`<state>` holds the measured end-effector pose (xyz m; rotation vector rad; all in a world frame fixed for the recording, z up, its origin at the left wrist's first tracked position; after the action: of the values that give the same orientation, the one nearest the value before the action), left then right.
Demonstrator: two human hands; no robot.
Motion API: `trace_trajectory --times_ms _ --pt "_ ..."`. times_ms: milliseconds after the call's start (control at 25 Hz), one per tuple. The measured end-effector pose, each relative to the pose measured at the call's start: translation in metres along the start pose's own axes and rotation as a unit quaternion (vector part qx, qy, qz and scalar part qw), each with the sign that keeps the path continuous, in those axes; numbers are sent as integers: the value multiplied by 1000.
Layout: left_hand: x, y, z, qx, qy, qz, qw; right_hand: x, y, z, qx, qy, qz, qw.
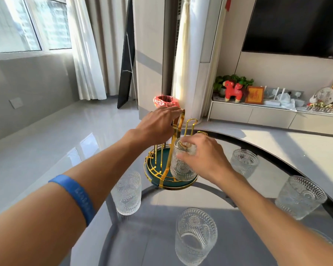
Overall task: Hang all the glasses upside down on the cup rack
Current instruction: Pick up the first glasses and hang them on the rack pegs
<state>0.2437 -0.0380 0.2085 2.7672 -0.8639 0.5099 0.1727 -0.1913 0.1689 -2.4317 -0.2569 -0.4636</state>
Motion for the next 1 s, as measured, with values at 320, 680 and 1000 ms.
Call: trace_trajectory --times_ms 320,680,1000 --pt "-11 13 -1 -92 -25 -33 995 -7 2 2 -11 -35 3 999" --pt "-167 -17 29 52 -198 -309 929 -84 1 5 79 64 1 995" --pt "-176 29 -20 -94 82 -232 965 -104 -28 -29 224 64 87 969"
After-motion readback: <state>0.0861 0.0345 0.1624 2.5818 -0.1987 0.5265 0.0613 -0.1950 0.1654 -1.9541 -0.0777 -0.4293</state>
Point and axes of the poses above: each hand's wrist, its own x-axis towards the middle knuckle, its own z-axis out of the palm, y = z × x, the point moved 1 cm from there along x, towards the middle knuckle, and after that the axes turned 5 degrees about x, right-handed, at the moved point
